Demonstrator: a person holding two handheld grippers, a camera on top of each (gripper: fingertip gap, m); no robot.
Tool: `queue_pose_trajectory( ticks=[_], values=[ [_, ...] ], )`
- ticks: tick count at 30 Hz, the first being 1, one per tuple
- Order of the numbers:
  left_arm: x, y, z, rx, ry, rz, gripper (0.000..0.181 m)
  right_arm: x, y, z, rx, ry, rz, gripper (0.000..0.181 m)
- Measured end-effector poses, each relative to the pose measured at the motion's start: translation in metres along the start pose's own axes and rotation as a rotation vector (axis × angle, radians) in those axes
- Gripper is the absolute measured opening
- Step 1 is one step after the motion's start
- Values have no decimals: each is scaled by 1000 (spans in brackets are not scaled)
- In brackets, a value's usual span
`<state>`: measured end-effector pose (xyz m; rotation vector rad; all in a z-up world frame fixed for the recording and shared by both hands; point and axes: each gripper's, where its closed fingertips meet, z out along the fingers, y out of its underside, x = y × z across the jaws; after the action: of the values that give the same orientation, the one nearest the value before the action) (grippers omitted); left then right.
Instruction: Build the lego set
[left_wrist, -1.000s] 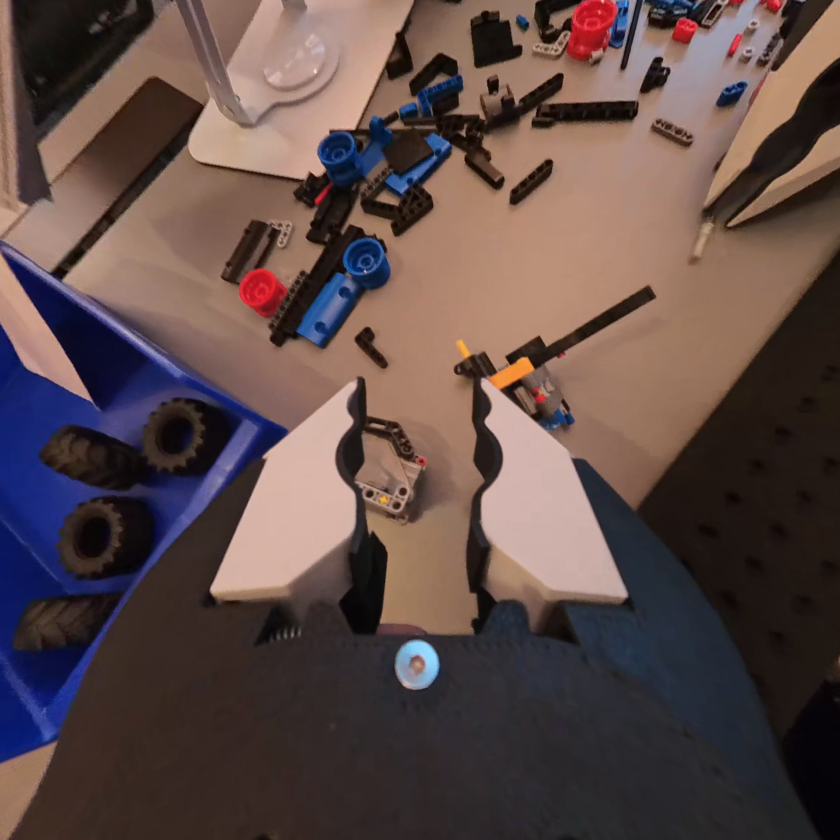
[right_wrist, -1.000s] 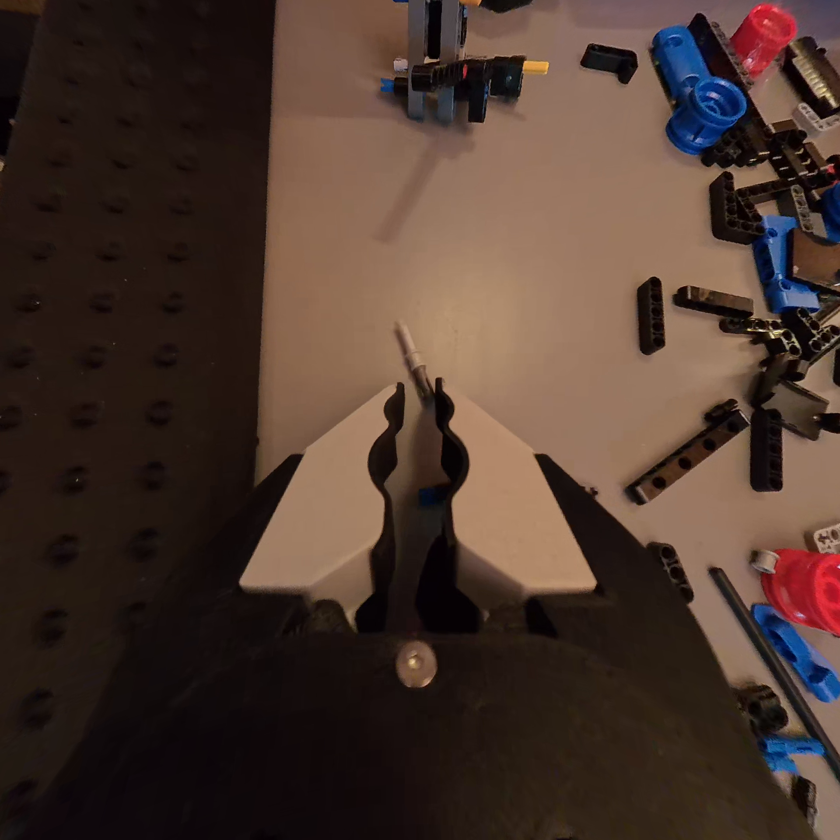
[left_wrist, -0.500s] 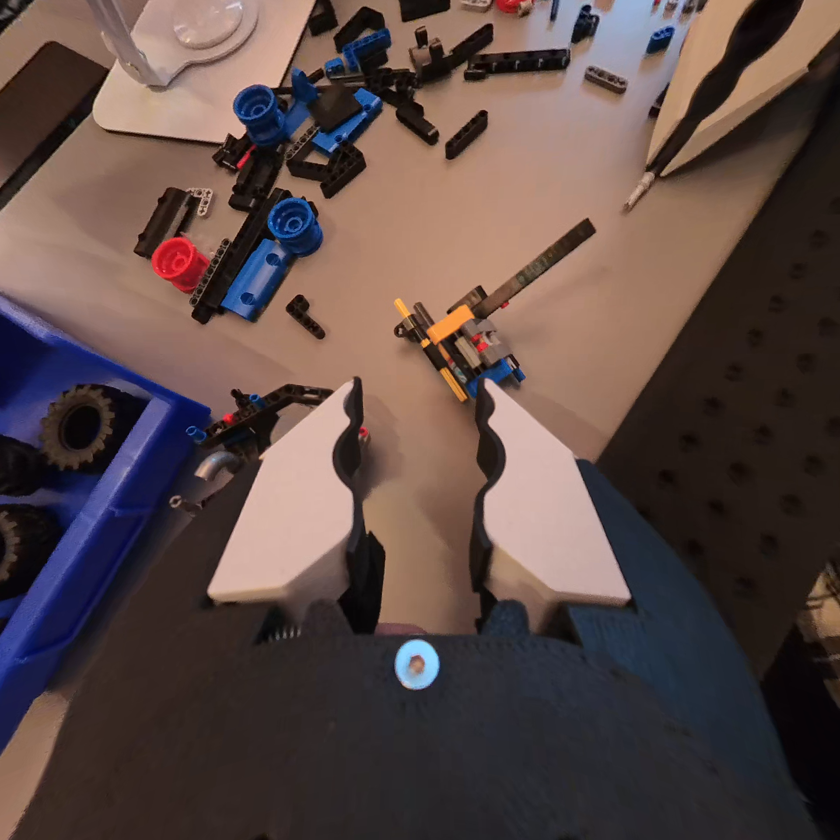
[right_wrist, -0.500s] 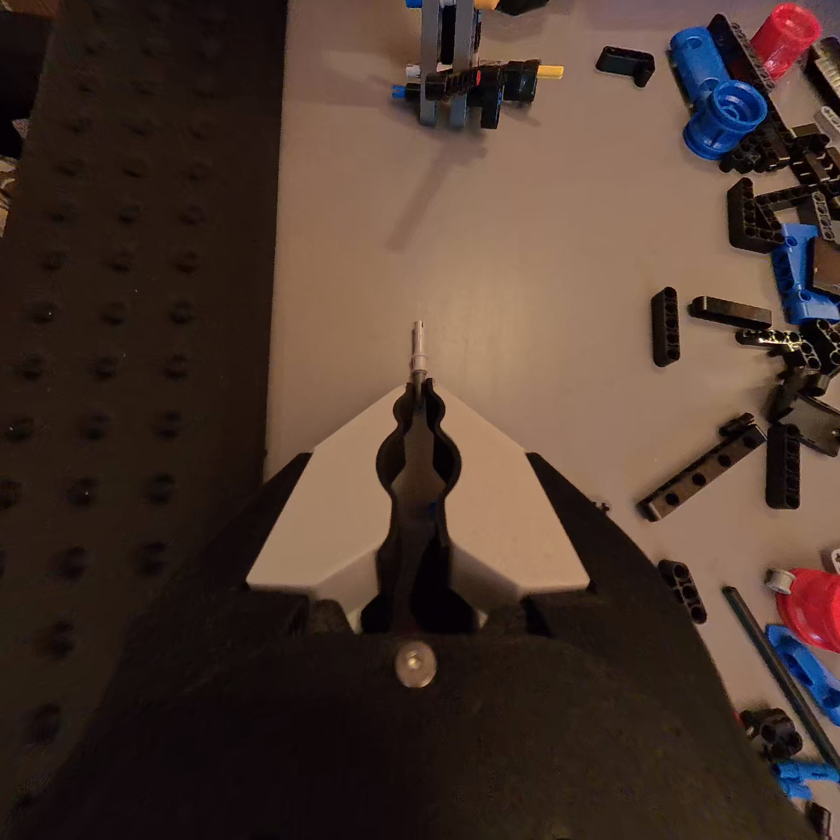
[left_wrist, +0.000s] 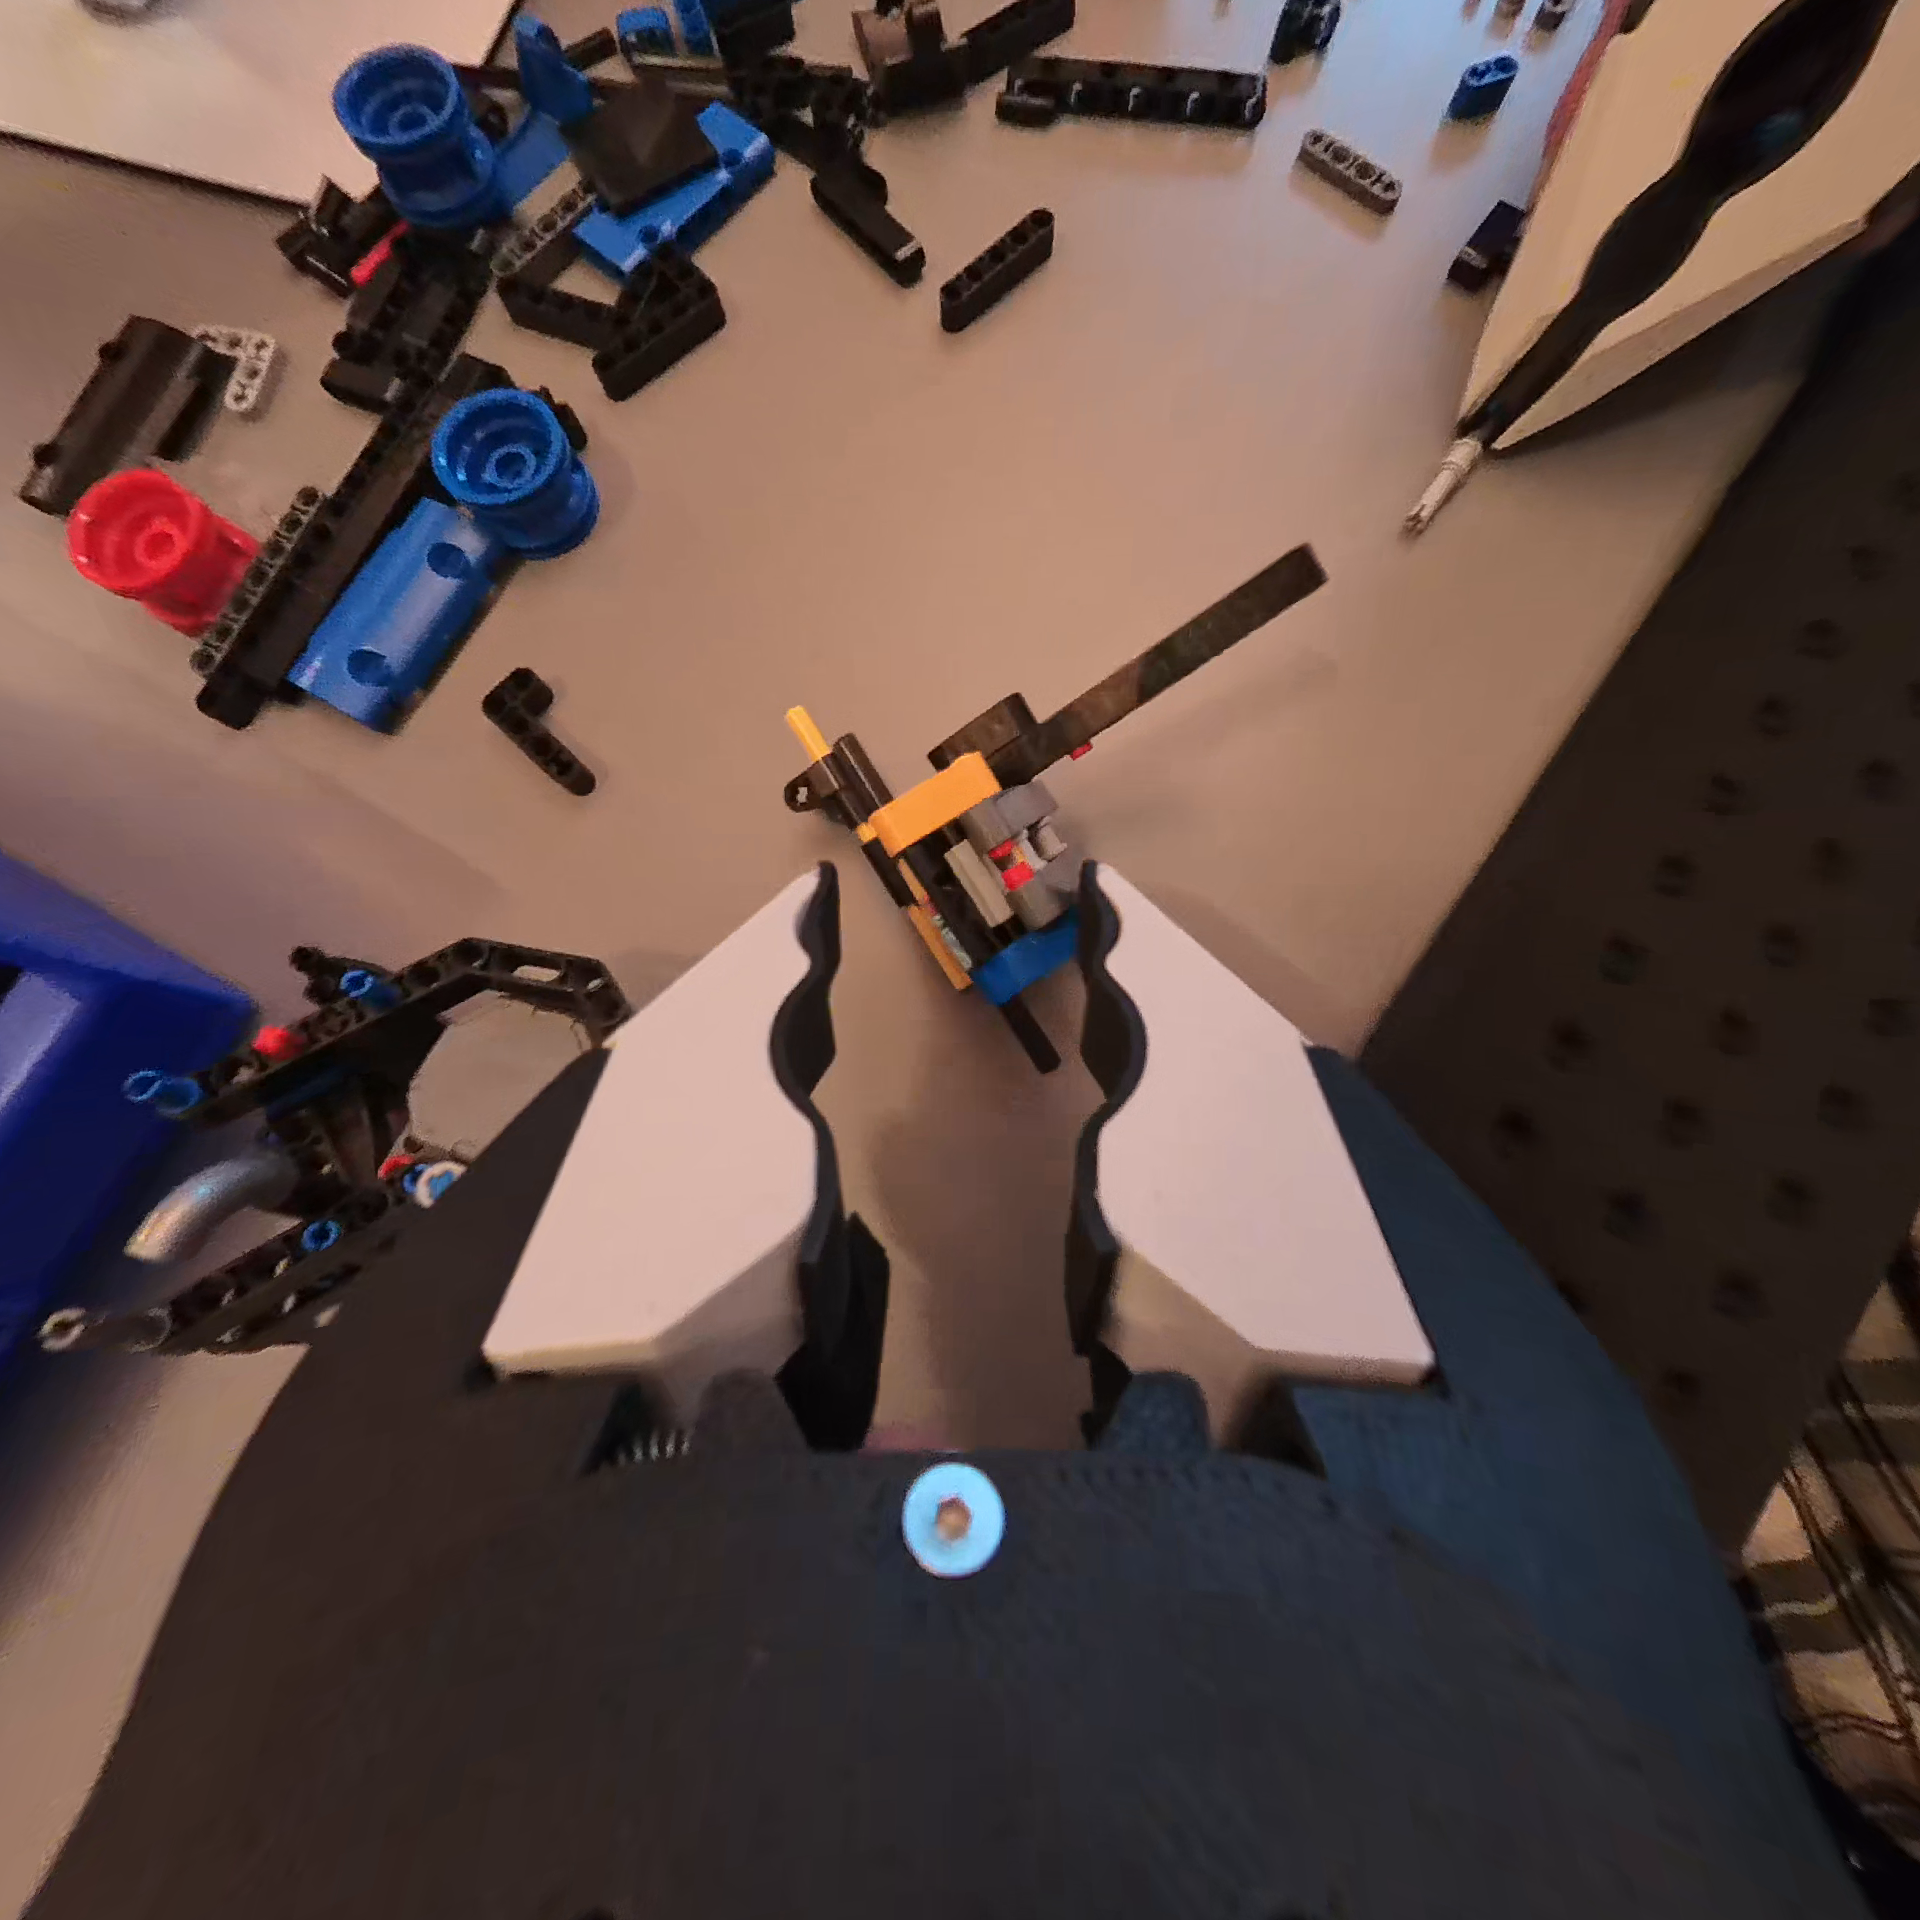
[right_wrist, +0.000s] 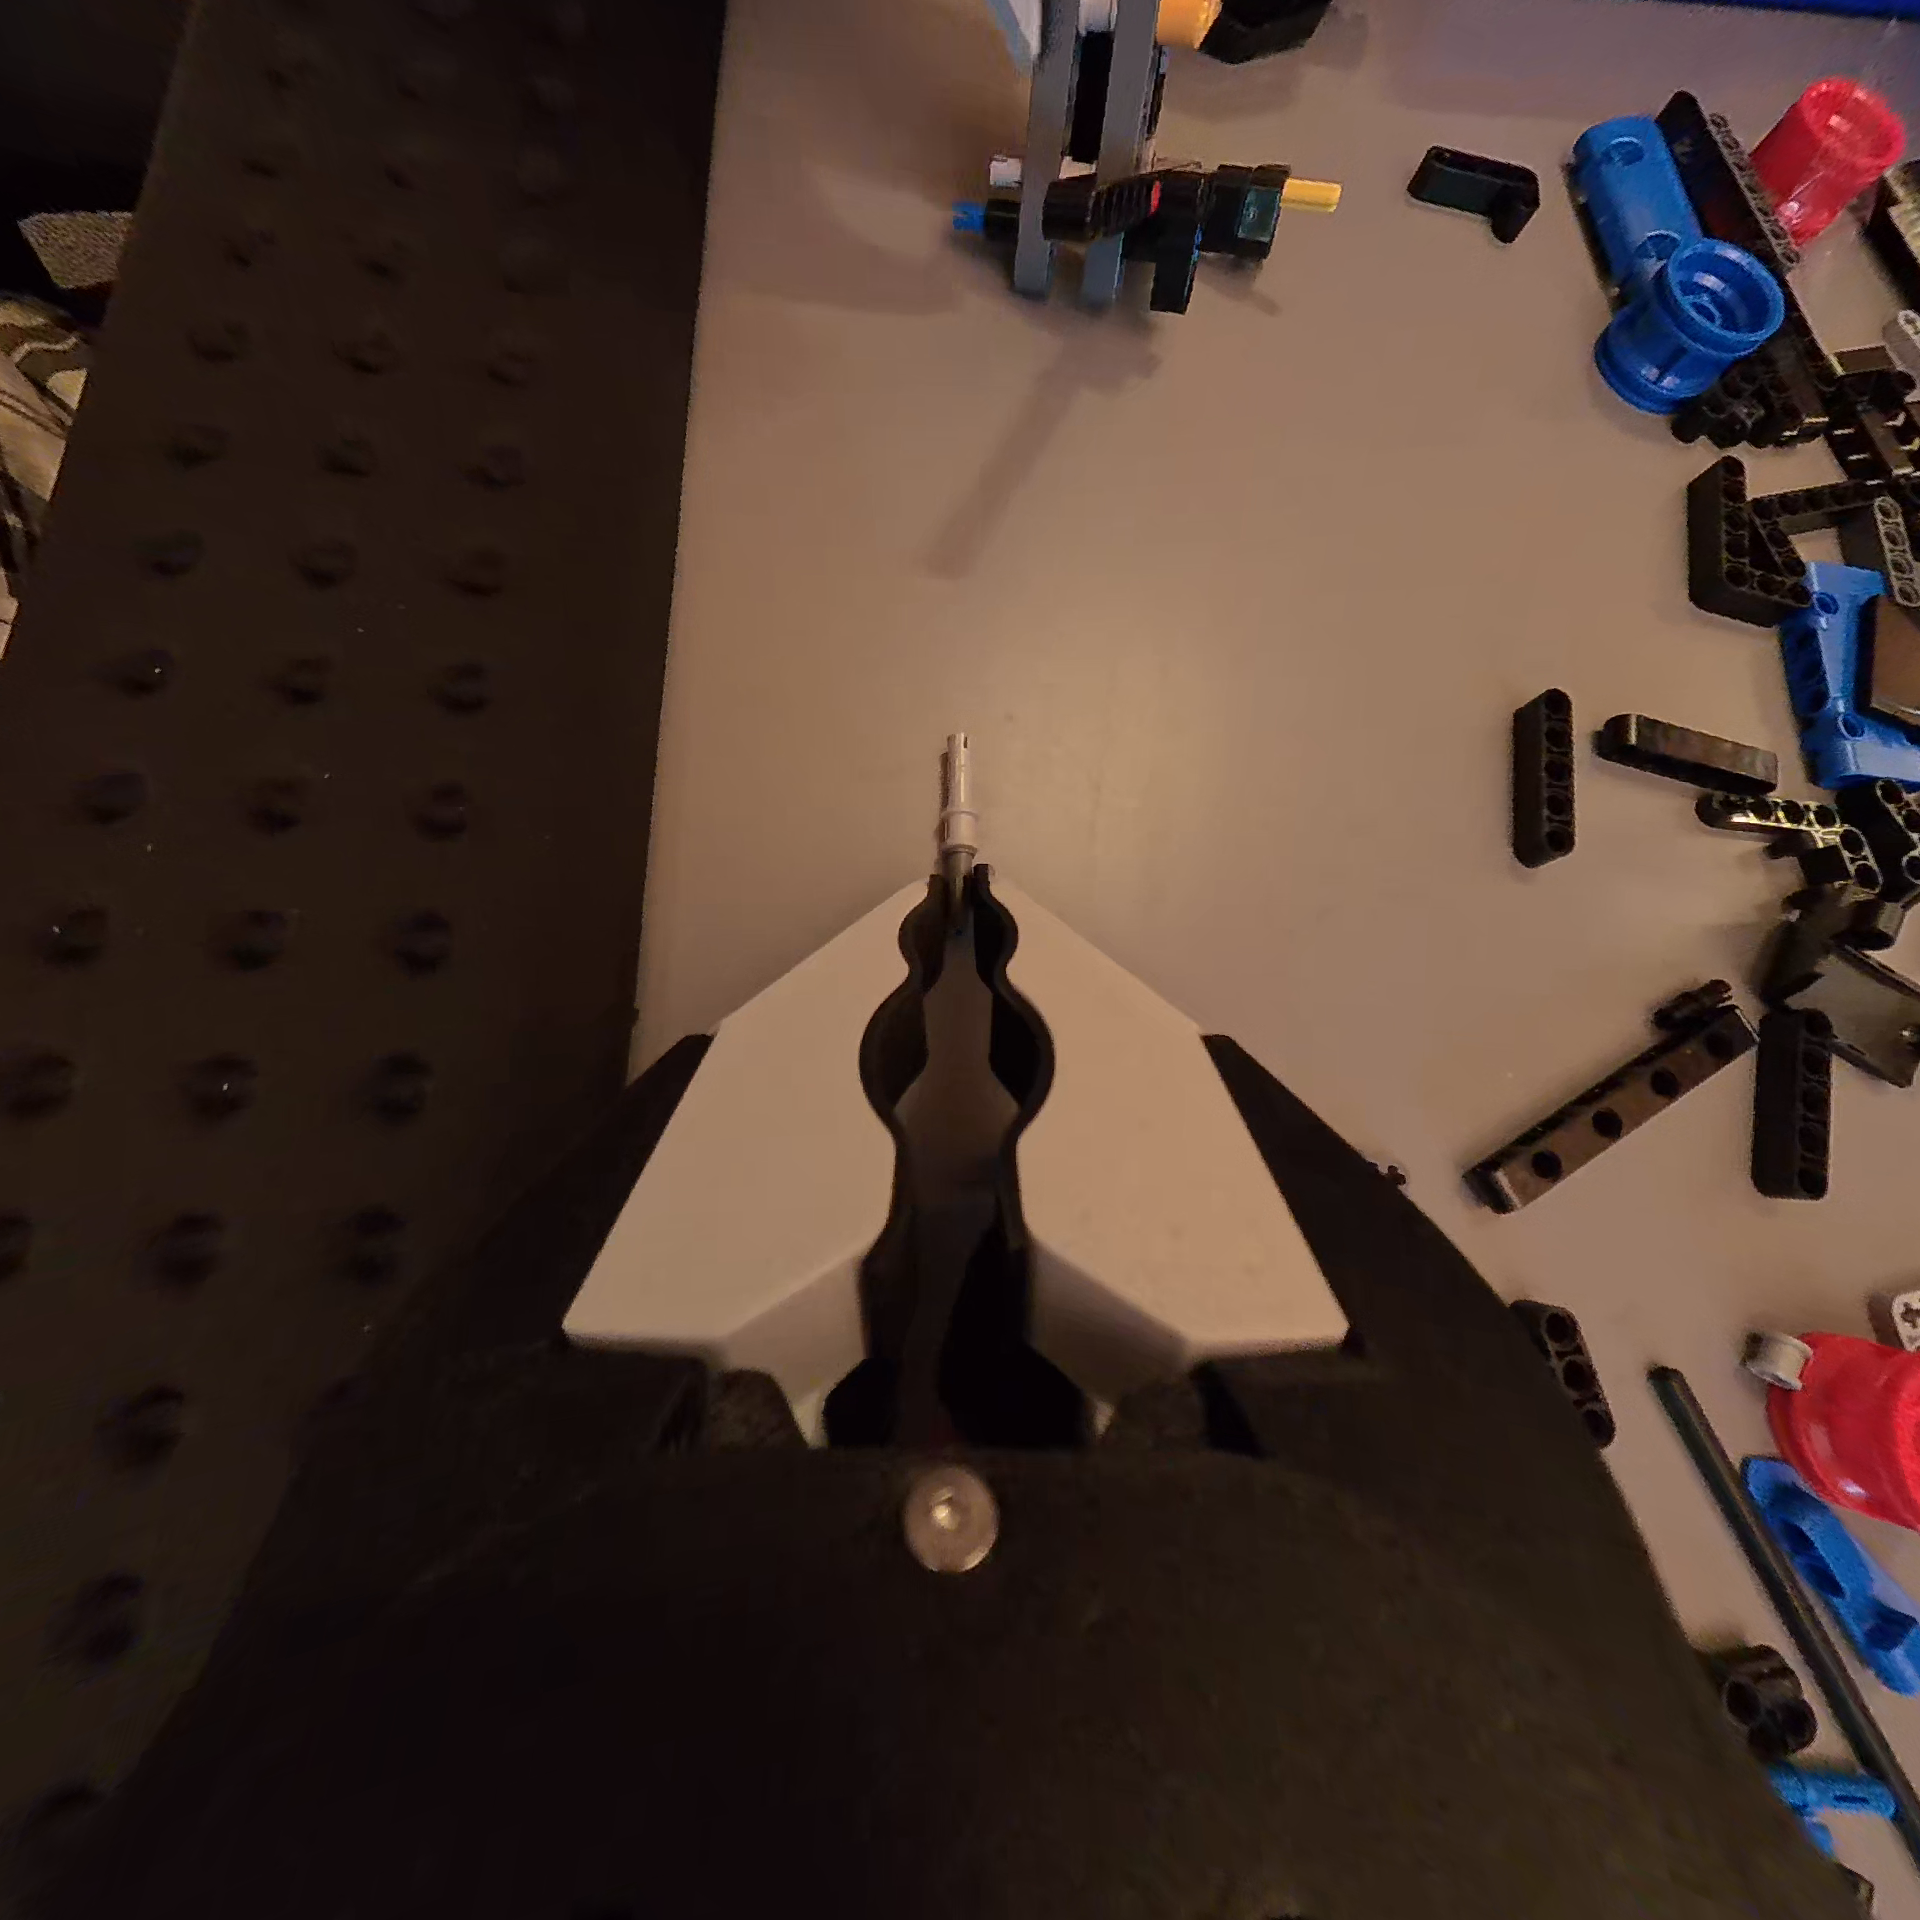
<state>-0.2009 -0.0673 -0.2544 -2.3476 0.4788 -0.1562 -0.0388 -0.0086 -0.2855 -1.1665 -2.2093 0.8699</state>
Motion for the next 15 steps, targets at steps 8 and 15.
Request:
queue_pose_trajectory(
  ticks=[8, 15],
  values=[
    [5, -17, 11, 53, 12, 17, 28, -1, 0, -1, 1, -2, -3, 2],
    [22, -61, 28, 207, 25, 105, 26, 2, 2, -2, -2, 3, 20, 2]
  ],
)
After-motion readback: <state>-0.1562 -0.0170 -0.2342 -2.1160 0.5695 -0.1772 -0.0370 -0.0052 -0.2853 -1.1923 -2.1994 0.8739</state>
